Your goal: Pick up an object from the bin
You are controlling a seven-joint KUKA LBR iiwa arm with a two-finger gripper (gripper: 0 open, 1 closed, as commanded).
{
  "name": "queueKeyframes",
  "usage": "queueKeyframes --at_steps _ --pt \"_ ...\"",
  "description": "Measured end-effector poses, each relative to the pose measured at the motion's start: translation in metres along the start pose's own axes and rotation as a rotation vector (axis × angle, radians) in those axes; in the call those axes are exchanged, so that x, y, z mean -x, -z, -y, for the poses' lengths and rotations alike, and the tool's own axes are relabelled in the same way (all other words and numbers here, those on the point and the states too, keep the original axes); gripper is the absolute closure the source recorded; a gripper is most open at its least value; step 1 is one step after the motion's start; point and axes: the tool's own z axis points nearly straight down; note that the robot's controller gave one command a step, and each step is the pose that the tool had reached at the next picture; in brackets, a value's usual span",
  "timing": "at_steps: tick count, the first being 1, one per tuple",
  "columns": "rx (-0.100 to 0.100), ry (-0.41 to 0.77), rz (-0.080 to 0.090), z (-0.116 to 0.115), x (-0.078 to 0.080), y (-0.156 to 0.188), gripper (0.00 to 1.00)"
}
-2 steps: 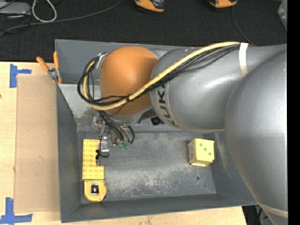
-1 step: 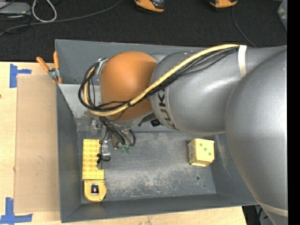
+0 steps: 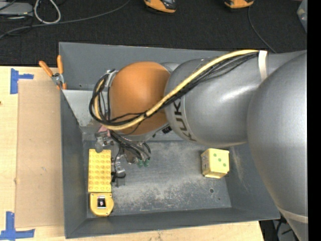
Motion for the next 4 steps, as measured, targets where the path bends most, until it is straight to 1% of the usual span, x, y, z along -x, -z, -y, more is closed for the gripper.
queueKeyframes --at_steps 1,2,3,4 --pt "0.001 0.079 0.004 0.003 -0.003 -0.012 0.00" --pt "0.000 0.103 0.001 -0.002 -0.011 -0.019 0.00" --pt "0.001 0.508 0.000 -0.002 -0.040 -0.067 0.00" --pt "0.001 0.339 0.005 -0.003 -0.024 -0.092 0.00"
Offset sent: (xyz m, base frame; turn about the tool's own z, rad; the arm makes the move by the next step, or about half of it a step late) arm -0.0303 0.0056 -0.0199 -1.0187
